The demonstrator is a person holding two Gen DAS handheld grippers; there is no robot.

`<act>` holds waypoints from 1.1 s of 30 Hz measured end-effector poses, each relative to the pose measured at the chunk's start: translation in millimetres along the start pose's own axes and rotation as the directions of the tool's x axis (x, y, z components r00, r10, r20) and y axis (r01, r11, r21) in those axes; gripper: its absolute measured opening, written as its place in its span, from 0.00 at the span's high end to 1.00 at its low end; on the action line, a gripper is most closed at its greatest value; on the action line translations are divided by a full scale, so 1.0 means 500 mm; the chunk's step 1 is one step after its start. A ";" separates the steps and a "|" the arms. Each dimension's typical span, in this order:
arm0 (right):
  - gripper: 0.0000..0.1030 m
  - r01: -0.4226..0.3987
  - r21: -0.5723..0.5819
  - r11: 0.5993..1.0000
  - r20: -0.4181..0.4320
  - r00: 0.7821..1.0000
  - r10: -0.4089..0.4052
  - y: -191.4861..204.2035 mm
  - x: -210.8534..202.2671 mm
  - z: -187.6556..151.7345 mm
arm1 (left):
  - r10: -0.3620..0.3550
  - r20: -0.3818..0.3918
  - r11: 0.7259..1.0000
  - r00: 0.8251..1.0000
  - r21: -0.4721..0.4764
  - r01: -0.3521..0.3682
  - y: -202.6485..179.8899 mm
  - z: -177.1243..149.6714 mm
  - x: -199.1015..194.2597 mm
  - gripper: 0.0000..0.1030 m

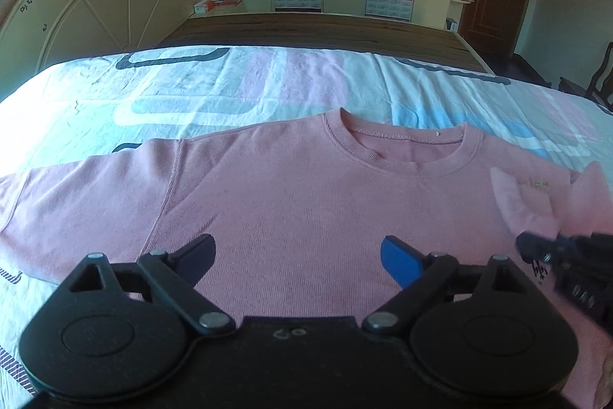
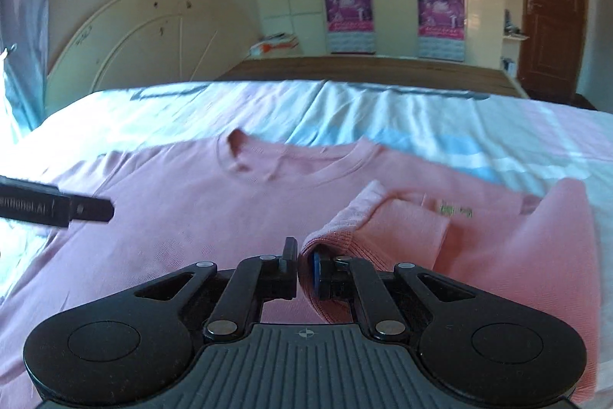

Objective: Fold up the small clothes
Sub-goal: 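Carry the gripped sleeve across the sweatshirt body toward the collar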

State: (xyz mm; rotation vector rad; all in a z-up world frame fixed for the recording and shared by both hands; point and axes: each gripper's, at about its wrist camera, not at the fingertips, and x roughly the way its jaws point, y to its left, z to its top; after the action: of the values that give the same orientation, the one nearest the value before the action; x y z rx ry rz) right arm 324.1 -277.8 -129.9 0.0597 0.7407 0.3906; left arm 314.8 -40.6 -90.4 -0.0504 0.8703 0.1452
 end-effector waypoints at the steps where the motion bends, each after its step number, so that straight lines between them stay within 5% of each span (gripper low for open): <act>1: 0.82 -0.007 -0.012 1.000 -0.028 1.000 0.006 0.015 0.012 -0.009 | -0.015 -0.004 1.000 1.000 -0.004 0.015 0.003 -0.001 0.003 0.10; 3: 0.29 -0.031 -0.024 0.999 -0.036 0.999 0.030 0.033 0.016 -0.021 | -0.061 -0.012 0.998 0.998 0.002 0.061 0.002 -0.002 0.008 0.10; 4: 0.22 -0.045 -0.037 0.998 -0.027 0.999 0.044 0.040 0.009 -0.027 | -0.087 -0.014 0.996 0.996 0.014 0.087 -0.005 -0.005 0.011 0.10; 10: 0.21 -0.021 -0.108 0.994 -0.008 1.000 0.021 0.048 -0.049 -0.041 | -0.192 -0.014 0.970 0.981 0.148 0.192 -0.078 -0.021 0.020 0.15; 17: 0.21 0.242 0.019 0.970 -0.004 0.970 -0.242 -0.077 -0.150 -0.090 | -0.332 -0.077 0.874 0.940 0.349 0.338 -0.233 -0.059 0.036 0.28; 20: 0.21 0.319 0.064 0.946 -0.042 0.948 -0.317 -0.123 -0.169 -0.116 | -0.318 -0.085 0.854 0.944 0.407 0.324 -0.293 -0.077 0.058 0.29; 24: 0.21 0.358 0.108 0.928 -0.081 0.933 -0.350 -0.153 -0.178 -0.149 | -0.307 -0.076 0.857 0.949 0.410 0.311 -0.326 -0.080 0.096 0.42; 29: 0.21 0.377 0.157 0.913 -0.091 0.926 -0.367 -0.176 -0.183 -0.168 | -0.275 -0.026 0.894 0.961 0.361 0.265 -0.323 -0.065 0.133 0.45; 31: 0.21 0.383 0.169 0.908 -0.095 0.924 -0.372 -0.183 -0.175 -0.168 | -0.276 -0.002 0.912 0.961 0.316 0.263 -0.314 -0.050 0.135 0.55; 33: 0.21 0.378 0.189 0.906 -0.093 0.926 -0.367 -0.191 -0.168 -0.167 | -0.308 0.036 0.917 0.951 0.277 0.287 -0.295 -0.040 0.132 0.87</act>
State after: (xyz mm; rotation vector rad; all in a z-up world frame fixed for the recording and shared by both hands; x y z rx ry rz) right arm 242.9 -403.9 -155.4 0.0987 0.8258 -0.0524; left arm 363.1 -181.6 -156.0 0.0766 0.7865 -0.2564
